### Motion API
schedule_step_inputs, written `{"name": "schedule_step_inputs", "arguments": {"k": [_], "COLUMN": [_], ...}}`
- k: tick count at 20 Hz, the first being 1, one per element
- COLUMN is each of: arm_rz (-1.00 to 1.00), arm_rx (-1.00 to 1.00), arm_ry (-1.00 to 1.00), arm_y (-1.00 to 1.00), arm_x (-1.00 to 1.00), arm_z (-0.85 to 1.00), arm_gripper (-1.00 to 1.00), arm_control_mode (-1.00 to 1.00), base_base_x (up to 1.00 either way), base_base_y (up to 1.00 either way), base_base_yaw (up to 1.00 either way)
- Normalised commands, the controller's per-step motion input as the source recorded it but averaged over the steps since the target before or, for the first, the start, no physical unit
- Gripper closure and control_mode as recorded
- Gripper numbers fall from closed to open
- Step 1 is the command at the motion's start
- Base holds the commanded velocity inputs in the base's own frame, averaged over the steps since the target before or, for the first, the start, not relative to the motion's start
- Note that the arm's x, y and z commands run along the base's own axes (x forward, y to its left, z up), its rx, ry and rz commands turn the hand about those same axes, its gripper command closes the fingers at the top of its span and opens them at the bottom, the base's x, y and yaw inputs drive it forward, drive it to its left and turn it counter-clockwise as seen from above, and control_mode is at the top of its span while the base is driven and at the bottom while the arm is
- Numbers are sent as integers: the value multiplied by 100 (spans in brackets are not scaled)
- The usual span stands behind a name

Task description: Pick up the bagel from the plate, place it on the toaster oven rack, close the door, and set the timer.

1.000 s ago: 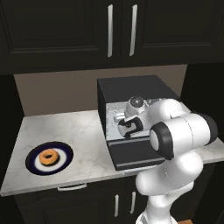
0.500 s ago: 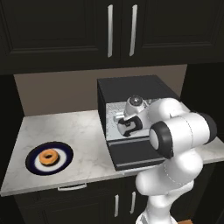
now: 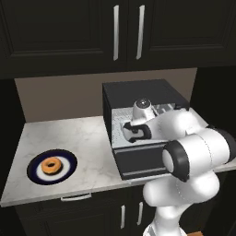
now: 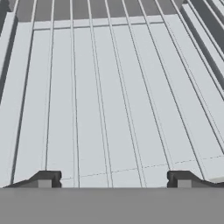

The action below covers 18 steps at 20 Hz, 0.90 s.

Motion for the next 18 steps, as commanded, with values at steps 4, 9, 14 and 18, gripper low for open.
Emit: {"name": "schedule_step_inputs", "arguments": {"k": [4,9,14,18], "arm_rz": [-7,-8,-9,-9], "arm_rx": [2,0,0,0], "arm_ry": [12,13,15,18], "arm_y": [0,0,0,0], "arm_x": [-100,-100,-100,-94], "arm_z": [-60,-66,-69,-66], "arm_gripper": [-100,-100,-100,-100], "arm_control_mode": [-100,-100,-100,-100], "base_base_x": [0,0,0,0], "base_base_y": [0,0,0,0], "base_base_yaw": [0,0,0,0]}}
